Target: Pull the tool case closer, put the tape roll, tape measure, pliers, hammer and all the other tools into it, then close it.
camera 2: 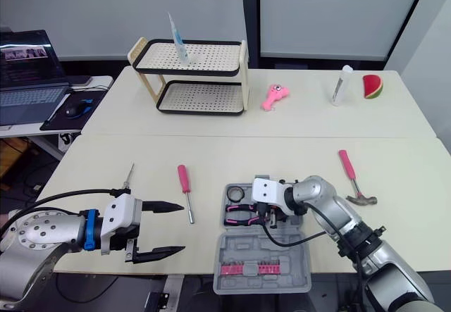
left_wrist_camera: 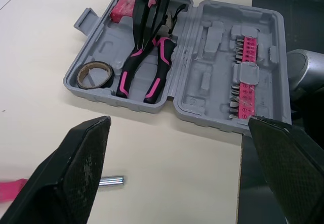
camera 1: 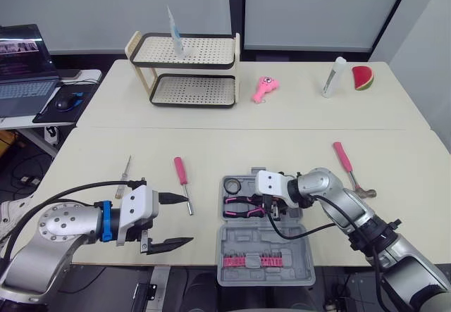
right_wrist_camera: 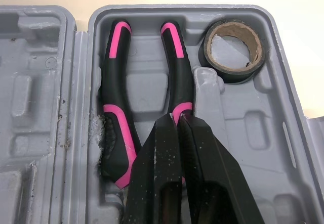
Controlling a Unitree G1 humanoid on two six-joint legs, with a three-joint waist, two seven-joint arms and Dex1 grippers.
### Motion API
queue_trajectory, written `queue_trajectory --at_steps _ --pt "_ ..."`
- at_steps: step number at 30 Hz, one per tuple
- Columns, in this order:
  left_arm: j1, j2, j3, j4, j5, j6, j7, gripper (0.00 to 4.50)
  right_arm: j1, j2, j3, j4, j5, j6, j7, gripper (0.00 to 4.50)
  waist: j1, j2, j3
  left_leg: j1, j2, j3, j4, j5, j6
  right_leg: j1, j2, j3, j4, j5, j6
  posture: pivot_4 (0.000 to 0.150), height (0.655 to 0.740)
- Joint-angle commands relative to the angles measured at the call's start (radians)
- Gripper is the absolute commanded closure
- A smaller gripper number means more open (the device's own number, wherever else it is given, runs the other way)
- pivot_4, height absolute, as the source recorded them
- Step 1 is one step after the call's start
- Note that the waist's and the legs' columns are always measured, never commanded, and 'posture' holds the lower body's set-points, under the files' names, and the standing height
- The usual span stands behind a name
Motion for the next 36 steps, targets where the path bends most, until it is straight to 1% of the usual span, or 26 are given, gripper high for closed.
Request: queue_trajectory --at_steps 1,6,8,10,13,15,17,20,24,25,26,31,36 --pt "0.002 -0.013 0.030 -0.010 -0.007 -0.007 0.023 0.00 0.003 0.027 -0.074 -0.069 0.076 -0.023 0.002 4.50 0.000 0.000 0.000 0.000 0.000 0.000 0.000 0.000 0.000 0.000 0.000 0.000 0.000 0.000 0.000 0.150 0.7290" --pt "0.001 -0.030 0.032 0.011 0.021 -0.001 0.076 0.00 0.031 -0.003 -0.199 -0.225 0.176 0.012 0.002 4.50 0.002 0.000 0.000 -0.001 0.000 0.000 0.000 0.000 0.000 -0.001 0.000 0.000 0.000 0.000 0.000 0.150 0.7290" --pt "-0.001 -0.037 0.021 0.020 0.041 0.004 0.105 0.00 0.071 -0.049 -0.260 -0.284 0.201 0.000 0.002 4.50 0.003 0.000 0.000 -0.001 0.000 0.000 0.000 0.000 0.000 0.000 0.000 0.000 0.000 0.000 0.000 0.150 0.7290" --pt "0.000 -0.046 0.002 0.031 0.044 0.002 0.105 0.00 0.139 -0.137 -0.329 -0.337 0.233 -0.007 0.038 4.50 0.009 0.000 0.000 -0.001 -0.001 -0.001 0.000 0.000 0.000 0.000 0.000 -0.001 0.000 0.000 0.000 0.150 0.7290" --pt "-0.002 -0.062 -0.039 0.075 0.068 -0.058 0.076 0.56 0.265 -0.288 -0.419 -0.352 0.248 -0.047 0.092 4.50 0.012 0.000 0.000 -0.001 -0.002 0.000 0.000 0.000 0.000 0.001 -0.001 0.000 -0.002 0.000 0.000 0.150 0.7290" --pt "-0.013 -0.074 -0.080 0.124 0.105 -0.098 0.066 1.16 0.349 -0.374 -0.448 -0.320 0.226 -0.109 0.121 4.50 0.009 0.000 0.000 -0.001 -0.001 0.001 0.000 0.000 0.000 0.002 -0.001 0.000 -0.003 0.000 0.000 0.150 0.7290" --pt "-0.027 -0.083 -0.118 0.171 0.143 -0.133 0.056 1.77 0.405 -0.422 -0.459 -0.286 0.204 -0.174 0.127 4.50 0.006 -0.001 0.000 0.000 0.000 0.000 0.000 0.000 0.000 0.003 -0.001 0.000 -0.002 0.000 0.000 0.150 0.7290" --pt "-0.065 -0.106 -0.193 0.267 0.216 -0.202 0.045 2.72 0.464 -0.458 -0.454 -0.226 0.162 -0.248 0.111 4.50 0.000 0.000 0.000 0.001 0.001 0.000 0.000 0.000 0.000 0.003 0.000 0.000 -0.002 0.000 0.000 0.150 0.7290" --pt "-0.131 -0.158 -0.272 0.360 0.285 -0.258 0.060 3.91 0.470 -0.452 -0.395 -0.161 0.072 -0.314 0.074 4.50 0.001 -0.001 0.000 0.000 0.000 0.001 0.000 0.000 0.000 0.002 0.002 0.001 -0.002 0.000 0.000 0.150 0.7290" --pt "-0.150 -0.172 -0.286 0.374 0.296 -0.258 0.068 4.29 0.469 -0.447 -0.383 -0.155 0.060 -0.317 0.069 4.50 0.002 -0.001 0.001 0.001 0.000 0.001 0.000 0.000 0.000 0.003 0.002 0.001 -0.002 0.000 0.000 0.150 0.7290" --pt "-0.168 -0.186 -0.300 0.387 0.308 -0.256 0.075 4.48 0.469 -0.442 -0.367 -0.152 0.048 -0.318 0.067 4.50 0.003 -0.001 0.001 0.000 0.000 0.001 0.000 0.000 0.000 0.002 0.002 0.000 -0.001 0.000 0.000 0.150 0.7290" --pt "-0.211 -0.237 -0.345 0.404 0.341 -0.227 0.096 4.48 0.466 -0.407 -0.314 -0.154 0.014 -0.296 0.049 4.50 0.006 -0.001 0.000 0.000 -0.001 0.001 0.002 0.000 0.000 0.003 0.001 0.001 -0.001 0.000 0.000 0.150 0.7290" --pt "-0.219 -0.251 -0.376 0.384 0.343 -0.186 0.085 4.48 0.462 -0.380 -0.293 -0.166 0.008 -0.277 0.037 4.50 0.005 -0.001 0.000 0.000 -0.001 0.001 0.002 0.000 0.000 0.003 0.001 0.000 -0.001 0.000 0.000 0.150 0.7290"
